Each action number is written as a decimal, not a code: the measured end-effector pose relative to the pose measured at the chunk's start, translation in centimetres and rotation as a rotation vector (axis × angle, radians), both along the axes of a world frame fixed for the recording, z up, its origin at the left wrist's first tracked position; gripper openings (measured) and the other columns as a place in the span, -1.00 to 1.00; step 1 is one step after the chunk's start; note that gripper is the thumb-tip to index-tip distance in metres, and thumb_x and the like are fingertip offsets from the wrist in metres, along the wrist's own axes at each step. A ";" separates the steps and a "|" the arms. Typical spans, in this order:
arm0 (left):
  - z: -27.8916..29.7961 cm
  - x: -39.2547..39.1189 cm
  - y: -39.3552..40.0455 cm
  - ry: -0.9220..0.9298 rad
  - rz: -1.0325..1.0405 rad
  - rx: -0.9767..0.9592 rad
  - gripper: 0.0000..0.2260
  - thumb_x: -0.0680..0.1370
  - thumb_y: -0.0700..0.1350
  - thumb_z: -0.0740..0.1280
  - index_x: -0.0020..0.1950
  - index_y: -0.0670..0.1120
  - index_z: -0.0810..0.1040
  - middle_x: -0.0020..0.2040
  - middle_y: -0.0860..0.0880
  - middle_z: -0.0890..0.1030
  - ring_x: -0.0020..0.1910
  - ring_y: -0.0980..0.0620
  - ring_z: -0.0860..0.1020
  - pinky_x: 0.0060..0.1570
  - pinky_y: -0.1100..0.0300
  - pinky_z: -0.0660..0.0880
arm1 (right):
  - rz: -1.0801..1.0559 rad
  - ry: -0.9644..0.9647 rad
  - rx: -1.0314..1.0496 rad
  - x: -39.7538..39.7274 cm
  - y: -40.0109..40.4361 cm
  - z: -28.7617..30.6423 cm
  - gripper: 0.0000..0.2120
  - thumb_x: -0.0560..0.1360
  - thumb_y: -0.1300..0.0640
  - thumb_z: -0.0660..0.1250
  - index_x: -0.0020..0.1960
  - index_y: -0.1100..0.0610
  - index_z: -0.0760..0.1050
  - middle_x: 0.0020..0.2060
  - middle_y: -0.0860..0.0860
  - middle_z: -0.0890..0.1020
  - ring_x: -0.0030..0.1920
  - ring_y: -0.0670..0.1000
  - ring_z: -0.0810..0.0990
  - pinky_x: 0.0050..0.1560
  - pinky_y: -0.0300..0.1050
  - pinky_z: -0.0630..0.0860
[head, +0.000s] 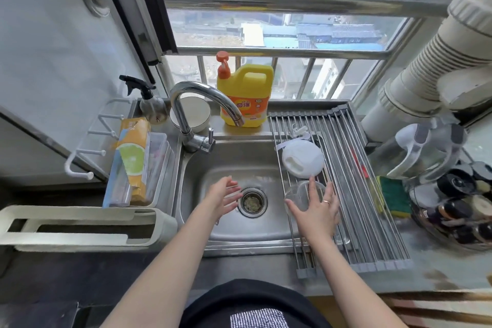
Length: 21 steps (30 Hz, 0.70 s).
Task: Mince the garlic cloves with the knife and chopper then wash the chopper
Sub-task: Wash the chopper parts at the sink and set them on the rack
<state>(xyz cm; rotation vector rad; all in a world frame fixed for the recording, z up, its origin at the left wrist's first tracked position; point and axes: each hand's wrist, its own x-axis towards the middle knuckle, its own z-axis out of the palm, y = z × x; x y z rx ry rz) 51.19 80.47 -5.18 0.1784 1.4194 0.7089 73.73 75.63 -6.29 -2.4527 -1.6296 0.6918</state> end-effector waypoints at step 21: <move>0.2 -3.2 -2.2 1.027 -0.999 0.292 -0.78 0.39 -0.30 0.37 -0.08 0.00 0.53 0.16 -0.11 0.55 0.28 -0.12 0.46 0.31 0.09 0.34 | 0.795 0.152 -0.382 -8.8 3.1 -0.6 -0.50 0.38 0.42 0.22 0.20 0.00 0.47 0.36 0.05 0.36 0.47 0.19 0.21 0.20 -0.10 0.38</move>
